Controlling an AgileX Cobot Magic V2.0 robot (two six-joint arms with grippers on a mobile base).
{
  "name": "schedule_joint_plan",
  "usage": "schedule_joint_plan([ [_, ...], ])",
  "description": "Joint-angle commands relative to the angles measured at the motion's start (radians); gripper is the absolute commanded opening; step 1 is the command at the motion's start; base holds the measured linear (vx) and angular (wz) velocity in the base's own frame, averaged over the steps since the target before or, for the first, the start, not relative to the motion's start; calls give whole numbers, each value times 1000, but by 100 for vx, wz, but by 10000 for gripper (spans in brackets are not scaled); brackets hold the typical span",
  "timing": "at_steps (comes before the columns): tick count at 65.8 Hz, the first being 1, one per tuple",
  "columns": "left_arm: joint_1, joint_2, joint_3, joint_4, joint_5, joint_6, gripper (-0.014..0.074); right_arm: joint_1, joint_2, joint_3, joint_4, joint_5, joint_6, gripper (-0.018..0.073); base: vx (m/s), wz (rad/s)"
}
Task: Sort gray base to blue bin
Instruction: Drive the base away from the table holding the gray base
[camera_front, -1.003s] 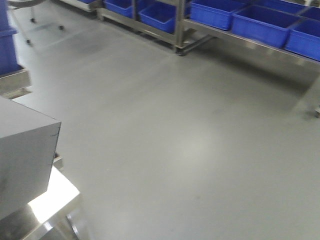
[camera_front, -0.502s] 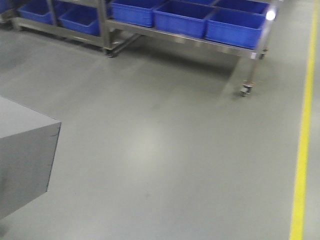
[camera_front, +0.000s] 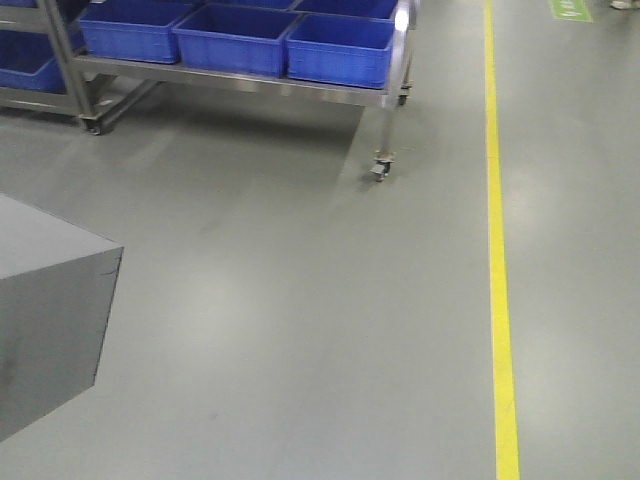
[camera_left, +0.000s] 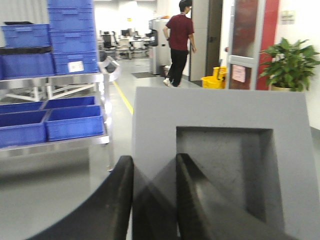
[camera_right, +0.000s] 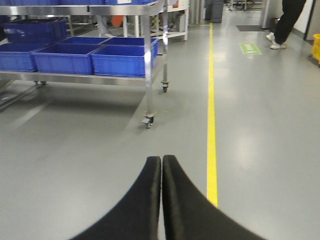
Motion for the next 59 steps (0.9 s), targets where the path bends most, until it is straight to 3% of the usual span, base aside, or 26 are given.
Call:
schedule_joint_plan([
  [1, -2, 10, -28, -14, -108, -8, -6, -2, 3, 1, -5, -74, -9, -5, 15, -31],
  [59, -2, 9, -28, -14, -109, -8, -6, -2, 3, 1, -5, -74, -9, -5, 27, -19],
])
